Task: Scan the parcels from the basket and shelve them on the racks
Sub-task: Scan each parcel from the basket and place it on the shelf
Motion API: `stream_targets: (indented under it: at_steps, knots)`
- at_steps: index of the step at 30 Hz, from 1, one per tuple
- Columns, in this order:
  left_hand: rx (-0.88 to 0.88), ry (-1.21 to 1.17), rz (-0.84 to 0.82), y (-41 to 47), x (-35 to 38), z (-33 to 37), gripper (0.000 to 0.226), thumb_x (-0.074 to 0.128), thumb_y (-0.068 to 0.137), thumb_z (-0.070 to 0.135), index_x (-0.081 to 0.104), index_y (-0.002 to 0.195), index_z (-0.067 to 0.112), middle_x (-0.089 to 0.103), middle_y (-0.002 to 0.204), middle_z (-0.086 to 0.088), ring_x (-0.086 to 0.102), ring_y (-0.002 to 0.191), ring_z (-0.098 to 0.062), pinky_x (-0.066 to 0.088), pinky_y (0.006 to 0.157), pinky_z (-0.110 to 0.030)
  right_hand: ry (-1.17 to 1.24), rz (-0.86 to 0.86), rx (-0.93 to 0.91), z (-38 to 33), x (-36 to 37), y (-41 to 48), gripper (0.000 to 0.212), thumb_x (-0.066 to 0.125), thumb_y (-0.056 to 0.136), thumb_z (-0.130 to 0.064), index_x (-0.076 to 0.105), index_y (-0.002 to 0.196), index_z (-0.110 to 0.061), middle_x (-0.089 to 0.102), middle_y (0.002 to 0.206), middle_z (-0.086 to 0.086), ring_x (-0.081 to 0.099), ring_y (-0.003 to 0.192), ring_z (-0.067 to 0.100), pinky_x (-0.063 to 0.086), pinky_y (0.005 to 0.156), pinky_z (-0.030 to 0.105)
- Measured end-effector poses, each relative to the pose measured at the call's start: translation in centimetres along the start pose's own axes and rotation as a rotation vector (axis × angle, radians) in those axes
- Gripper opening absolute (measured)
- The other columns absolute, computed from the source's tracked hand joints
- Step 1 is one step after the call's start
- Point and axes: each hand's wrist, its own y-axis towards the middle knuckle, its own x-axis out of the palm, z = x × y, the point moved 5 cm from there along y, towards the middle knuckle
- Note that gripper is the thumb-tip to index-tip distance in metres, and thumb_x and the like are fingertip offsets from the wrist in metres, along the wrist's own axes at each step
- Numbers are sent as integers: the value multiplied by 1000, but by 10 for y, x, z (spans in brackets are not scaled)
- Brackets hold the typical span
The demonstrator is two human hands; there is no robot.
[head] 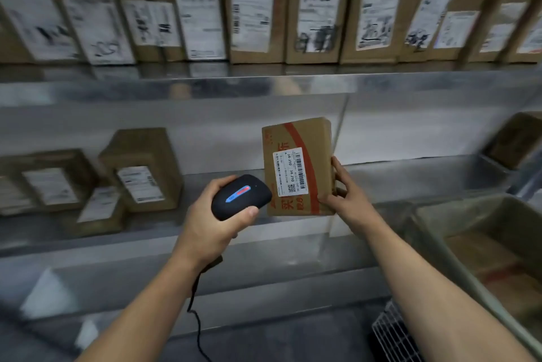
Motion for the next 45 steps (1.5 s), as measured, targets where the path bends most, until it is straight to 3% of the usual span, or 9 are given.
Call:
stream_targets:
  at_steps: [3,9,15,19,24,30,35,40,45]
  knots:
    - [-28,26,44,0,-45,-12,70,80,53,55,61,117,38,72,99,11,68,70,-6,52,53,-24,27,-26,-15,-4,50,16,87,73,91,-16,25,155,-51,51,134,-16,56,119,11,55,99,49]
    - [-78,36,175,-2,-112,-31,69,79,52,57,60,116,38,71,100,7,68,69,-10,54,54,-26,110,-113,-30,-8,121,38,90,70,91,-6,21,138,-65,50,128,-23,59,111,4,58,73,22]
    - [-129,39,255,-1,-147,-49,73,80,53,58,59,120,38,71,106,-2,67,70,-14,54,55,-27,101,-192,37,-4,166,63,103,68,93,-3,1,157,-47,37,149,-8,49,132,20,54,100,53]
    - [-153,64,312,3,-160,-56,80,78,53,59,60,126,30,72,106,-4,67,69,-11,53,55,-24,106,-226,37,1,188,89,91,66,94,-4,15,155,-48,36,138,-17,45,123,11,53,97,43]
    - [-177,49,388,18,-171,-60,73,79,52,59,60,120,38,70,104,-5,66,72,-16,54,57,-24,75,-303,2,12,211,121,77,64,94,1,29,127,-60,40,118,-32,54,105,2,57,76,24]
    - [-186,8,432,40,-169,-65,69,85,59,45,61,122,31,69,100,-9,63,60,-12,53,56,-24,10,-320,72,39,229,147,108,77,84,-5,7,158,-42,35,143,-14,38,138,15,46,108,57]
    - [-173,8,450,53,-165,-72,73,82,57,48,61,124,27,69,101,-9,64,62,-14,53,56,-23,-89,-223,58,50,247,166,110,79,83,-21,3,158,-45,29,151,2,44,135,25,47,107,56]
    - [-176,4,492,62,-168,-76,69,82,56,49,63,120,34,70,98,-4,64,65,-13,53,56,-25,-40,-221,28,56,262,184,110,81,78,-39,4,156,-52,38,145,1,50,129,22,51,104,54]
    - [-164,8,533,67,-170,-74,73,82,57,48,62,125,30,70,101,-1,65,68,-13,54,57,-25,10,-216,14,61,269,192,103,79,86,-26,9,159,-44,41,150,-3,46,134,17,48,109,48]
